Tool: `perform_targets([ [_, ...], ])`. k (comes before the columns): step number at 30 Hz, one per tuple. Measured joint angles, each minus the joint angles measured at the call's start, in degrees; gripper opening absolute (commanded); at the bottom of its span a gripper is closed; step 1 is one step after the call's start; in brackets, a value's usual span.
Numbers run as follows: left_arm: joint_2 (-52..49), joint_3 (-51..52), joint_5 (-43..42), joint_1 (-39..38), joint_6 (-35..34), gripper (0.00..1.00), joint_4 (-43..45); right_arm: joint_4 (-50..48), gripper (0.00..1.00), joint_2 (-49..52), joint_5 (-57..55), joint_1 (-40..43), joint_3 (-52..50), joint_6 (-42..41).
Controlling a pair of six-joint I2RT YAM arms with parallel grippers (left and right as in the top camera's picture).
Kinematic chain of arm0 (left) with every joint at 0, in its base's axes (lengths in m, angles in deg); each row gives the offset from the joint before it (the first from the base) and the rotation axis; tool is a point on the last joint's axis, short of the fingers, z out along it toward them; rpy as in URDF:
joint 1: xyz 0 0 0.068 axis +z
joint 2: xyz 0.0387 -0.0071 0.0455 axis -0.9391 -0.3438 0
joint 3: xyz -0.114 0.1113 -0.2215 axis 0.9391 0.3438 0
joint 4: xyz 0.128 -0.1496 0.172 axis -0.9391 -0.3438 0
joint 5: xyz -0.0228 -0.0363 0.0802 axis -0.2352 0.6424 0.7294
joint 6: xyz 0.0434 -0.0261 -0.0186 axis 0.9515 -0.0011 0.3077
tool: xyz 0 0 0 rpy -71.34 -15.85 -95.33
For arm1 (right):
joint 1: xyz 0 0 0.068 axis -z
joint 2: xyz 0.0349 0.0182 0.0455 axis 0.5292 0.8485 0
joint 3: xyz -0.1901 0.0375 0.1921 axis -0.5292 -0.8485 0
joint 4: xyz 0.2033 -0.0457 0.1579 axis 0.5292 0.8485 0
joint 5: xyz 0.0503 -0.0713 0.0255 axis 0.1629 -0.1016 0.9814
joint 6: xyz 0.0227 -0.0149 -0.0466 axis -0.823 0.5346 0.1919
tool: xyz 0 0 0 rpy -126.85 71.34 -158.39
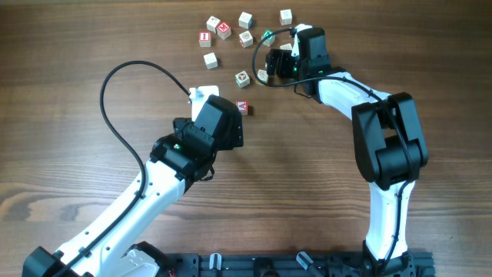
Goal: Form a horizontal line
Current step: 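Lower the right gripper toward a white block near the cluster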
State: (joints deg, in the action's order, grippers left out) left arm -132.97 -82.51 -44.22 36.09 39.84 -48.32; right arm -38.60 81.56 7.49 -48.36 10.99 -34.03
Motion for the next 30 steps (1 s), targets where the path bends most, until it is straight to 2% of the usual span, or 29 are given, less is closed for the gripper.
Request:
perform_targets([
  [3, 0.0, 0.0, 0.0, 0.0, 0.0, 1.0, 0.0, 1.49, 0.93, 0.0, -0.74, 0.17, 0.11, 0.83],
  [9, 0.0, 0.0, 0.0, 0.0, 0.0, 1.0, 0.0, 5.64, 0.79, -0.28, -0.24, 1.2, 1.51, 2.03],
  [14, 0.0, 0.0, 0.0, 0.0, 0.0, 1.0, 0.0, 9.75, 0.74, -1.09, -0.28, 3.04, 1.75, 2.73],
  [21, 0.0, 0.0, 0.0, 0.0, 0.0, 1.0, 0.0, 13.07, 0.74, -1.29, -3.65, 2.6, 1.95, 1.36],
  [25, 0.0, 0.0, 0.0, 0.0, 0.0, 1.0, 0.0, 13.94, 0.68, -1.46, -5.29, 1.92, 2.01, -1.49],
  [30, 0.0, 0.0, 0.0, 0.0, 0.0, 1.0, 0.0, 15.19, 0.48, -1.53, -6.16, 1.79, 2.27, -4.85],
])
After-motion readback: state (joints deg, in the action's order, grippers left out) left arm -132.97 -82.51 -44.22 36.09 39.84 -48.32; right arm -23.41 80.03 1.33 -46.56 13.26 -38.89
